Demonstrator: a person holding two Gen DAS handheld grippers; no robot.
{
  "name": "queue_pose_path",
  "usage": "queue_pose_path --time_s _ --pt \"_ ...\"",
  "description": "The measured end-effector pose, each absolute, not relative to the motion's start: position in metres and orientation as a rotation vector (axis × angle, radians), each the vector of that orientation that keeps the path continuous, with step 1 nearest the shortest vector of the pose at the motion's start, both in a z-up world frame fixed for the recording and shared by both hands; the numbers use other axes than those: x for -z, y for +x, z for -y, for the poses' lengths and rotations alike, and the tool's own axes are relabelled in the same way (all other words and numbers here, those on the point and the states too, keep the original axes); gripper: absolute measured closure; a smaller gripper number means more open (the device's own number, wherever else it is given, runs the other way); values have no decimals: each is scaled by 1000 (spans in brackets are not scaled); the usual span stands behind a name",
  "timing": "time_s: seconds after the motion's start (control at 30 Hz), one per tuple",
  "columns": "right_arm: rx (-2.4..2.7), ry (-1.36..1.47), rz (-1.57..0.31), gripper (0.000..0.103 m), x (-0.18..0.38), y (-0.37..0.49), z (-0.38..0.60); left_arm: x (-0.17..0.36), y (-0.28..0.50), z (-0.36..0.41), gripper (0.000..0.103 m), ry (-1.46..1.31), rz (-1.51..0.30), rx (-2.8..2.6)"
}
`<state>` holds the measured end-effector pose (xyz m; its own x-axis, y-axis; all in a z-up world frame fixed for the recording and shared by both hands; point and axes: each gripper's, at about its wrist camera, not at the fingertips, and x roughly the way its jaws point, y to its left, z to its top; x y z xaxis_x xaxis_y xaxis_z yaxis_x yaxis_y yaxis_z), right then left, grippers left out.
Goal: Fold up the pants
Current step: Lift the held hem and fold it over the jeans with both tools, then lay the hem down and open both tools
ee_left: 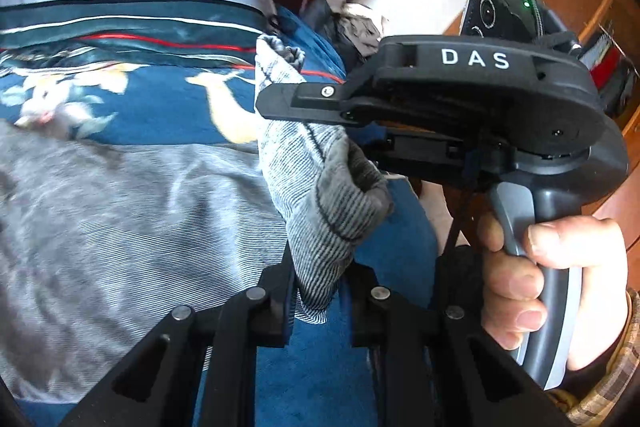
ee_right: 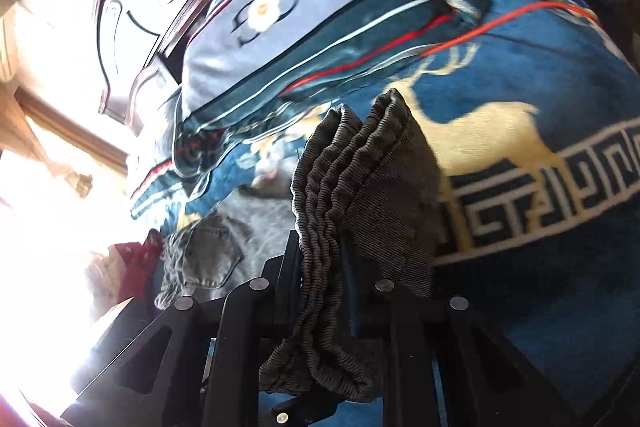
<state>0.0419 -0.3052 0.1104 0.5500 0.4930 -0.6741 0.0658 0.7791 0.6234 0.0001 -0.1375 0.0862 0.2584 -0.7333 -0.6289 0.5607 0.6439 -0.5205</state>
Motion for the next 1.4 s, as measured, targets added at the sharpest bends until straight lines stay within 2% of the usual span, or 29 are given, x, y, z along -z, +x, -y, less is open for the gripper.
queue_pose_path --time_s 0.3,0.5,0.57,0.6,0.67,0.83,1.0,1.1,1.37,1.4 --pt "-358 561 -1048 86 -99 76 226 -67 12 68 83 -322 -995 777" --pt "-380 501 -1154 86 -65 94 178 -31 15 33 82 -414 -1079 695" --pt "-375 479 -1195 83 -49 97 164 -22 14 27 81 -428 -1098 680" --pt "-374 477 -1207 82 -45 98 161 -18 13 24 79 -433 -1108 673" --pt "-385 488 -1243 69 -32 99 155 -14 12 20 74 -443 -1117 660" --pt "-405 553 -1233 54 -34 95 162 -14 10 8 63 -475 -1115 658" --pt "-366 621 -1105 50 -69 71 203 -24 12 5 46 -475 -1100 651" --pt "-284 621 -1055 50 -79 46 232 -34 11 -3 40 -495 -1089 649" --pt "-141 719 -1121 49 -33 3 267 -23 32 -3 38 -554 -1220 546" --pt "-136 737 -1136 49 -25 1 268 -21 35 -2 41 -556 -1235 532"
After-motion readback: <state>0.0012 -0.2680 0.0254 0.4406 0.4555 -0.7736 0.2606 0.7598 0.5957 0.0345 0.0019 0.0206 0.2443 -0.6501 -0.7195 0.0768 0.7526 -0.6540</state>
